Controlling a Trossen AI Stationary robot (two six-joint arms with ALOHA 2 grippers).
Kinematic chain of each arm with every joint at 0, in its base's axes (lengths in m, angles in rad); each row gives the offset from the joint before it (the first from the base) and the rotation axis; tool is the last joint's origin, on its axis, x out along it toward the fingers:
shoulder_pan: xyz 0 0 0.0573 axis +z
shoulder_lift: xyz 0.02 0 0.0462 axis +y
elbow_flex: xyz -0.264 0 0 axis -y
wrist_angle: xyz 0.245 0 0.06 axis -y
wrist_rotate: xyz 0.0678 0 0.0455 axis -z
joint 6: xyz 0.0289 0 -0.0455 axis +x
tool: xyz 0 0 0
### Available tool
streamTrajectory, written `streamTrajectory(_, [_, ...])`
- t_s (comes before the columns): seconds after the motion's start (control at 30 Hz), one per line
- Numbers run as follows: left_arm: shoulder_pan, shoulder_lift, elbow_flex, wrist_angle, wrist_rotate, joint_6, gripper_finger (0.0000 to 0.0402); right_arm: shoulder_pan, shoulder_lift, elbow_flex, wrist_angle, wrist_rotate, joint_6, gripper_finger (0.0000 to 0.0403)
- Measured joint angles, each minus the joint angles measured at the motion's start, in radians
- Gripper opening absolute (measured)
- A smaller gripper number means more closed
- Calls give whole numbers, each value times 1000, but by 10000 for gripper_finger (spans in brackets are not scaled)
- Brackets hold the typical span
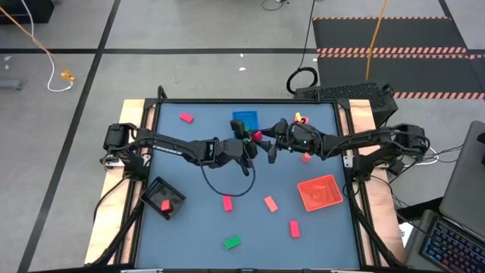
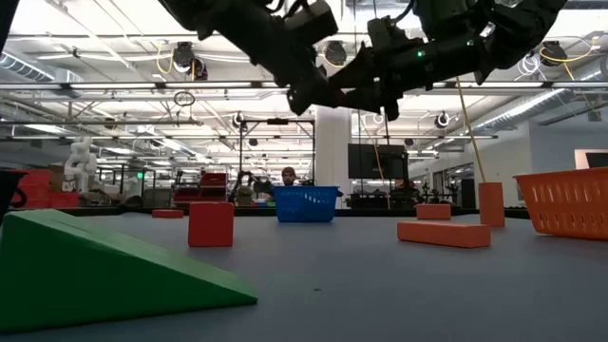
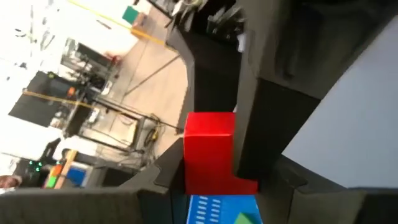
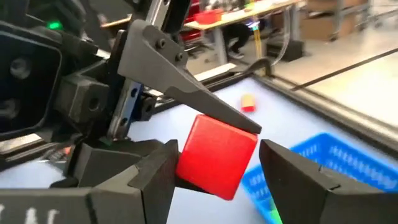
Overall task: Sort & place blocks by color
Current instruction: Put the red block into the orange bin
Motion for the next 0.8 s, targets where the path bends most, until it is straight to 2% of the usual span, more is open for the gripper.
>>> streamTrajectory(0.17, [-5, 2, 0, -6, -34, 13, 132, -6, -1, 1, -13, 1, -9, 220])
streamTrajectory(0.53, [-35, 2, 0, 42, 16, 61, 132, -8, -2, -2, 19, 3, -8, 216])
streamTrajectory(0.67, [-38, 2, 0, 57, 28, 74, 132, -8, -2, -2, 20, 14, -7, 197])
streamTrajectory(0.8, [-39, 2, -1, 60, 17, 79, 132, -8, -2, -2, 20, 25, -22, 161])
